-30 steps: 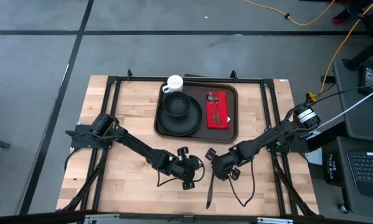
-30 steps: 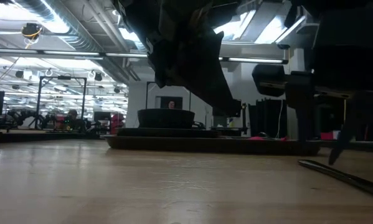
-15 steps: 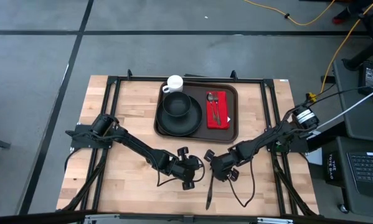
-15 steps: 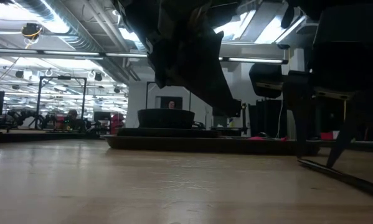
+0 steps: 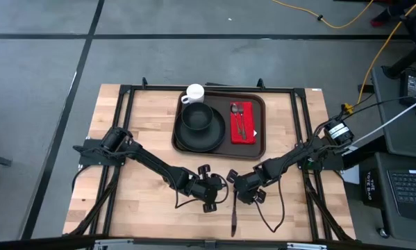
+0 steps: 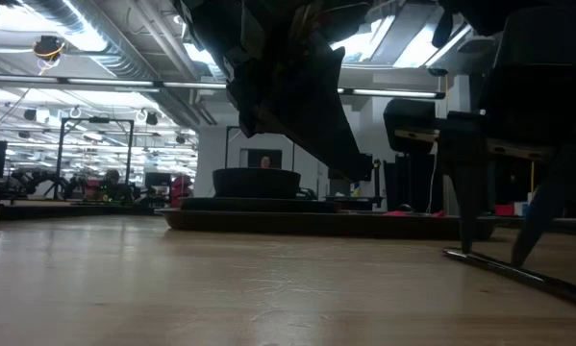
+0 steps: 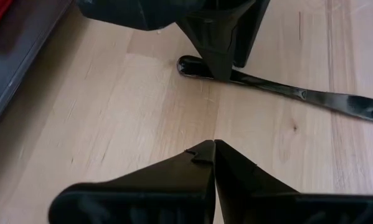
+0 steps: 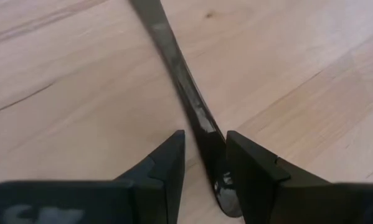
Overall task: Set up tray
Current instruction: Put the black knife on the red napkin to the right of the black fork
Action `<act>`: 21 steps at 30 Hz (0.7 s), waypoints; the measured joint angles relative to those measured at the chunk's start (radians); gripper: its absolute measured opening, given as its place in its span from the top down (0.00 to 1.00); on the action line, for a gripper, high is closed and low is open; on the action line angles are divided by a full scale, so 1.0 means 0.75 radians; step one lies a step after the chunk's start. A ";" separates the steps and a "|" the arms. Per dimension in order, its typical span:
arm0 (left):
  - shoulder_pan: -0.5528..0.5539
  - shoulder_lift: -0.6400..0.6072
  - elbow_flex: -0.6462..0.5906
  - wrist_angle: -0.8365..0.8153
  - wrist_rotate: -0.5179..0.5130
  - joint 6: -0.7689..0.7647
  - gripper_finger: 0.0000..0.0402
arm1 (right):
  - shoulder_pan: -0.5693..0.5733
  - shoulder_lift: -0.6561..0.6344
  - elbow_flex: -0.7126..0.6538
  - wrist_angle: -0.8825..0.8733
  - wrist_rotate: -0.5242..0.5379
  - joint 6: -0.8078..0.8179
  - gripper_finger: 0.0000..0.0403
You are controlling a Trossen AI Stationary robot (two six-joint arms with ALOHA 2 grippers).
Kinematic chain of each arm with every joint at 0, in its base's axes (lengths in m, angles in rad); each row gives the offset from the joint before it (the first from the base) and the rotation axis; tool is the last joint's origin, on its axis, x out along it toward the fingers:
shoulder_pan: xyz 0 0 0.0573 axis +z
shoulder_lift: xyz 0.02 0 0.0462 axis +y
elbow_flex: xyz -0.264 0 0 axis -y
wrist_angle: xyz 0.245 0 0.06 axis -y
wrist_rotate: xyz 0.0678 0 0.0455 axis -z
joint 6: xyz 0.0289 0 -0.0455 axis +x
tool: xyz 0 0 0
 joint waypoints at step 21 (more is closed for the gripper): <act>0.000 0.000 0.000 0.001 0.000 0.000 0.99 | -0.028 0.024 0.083 -0.094 -0.055 -0.195 0.69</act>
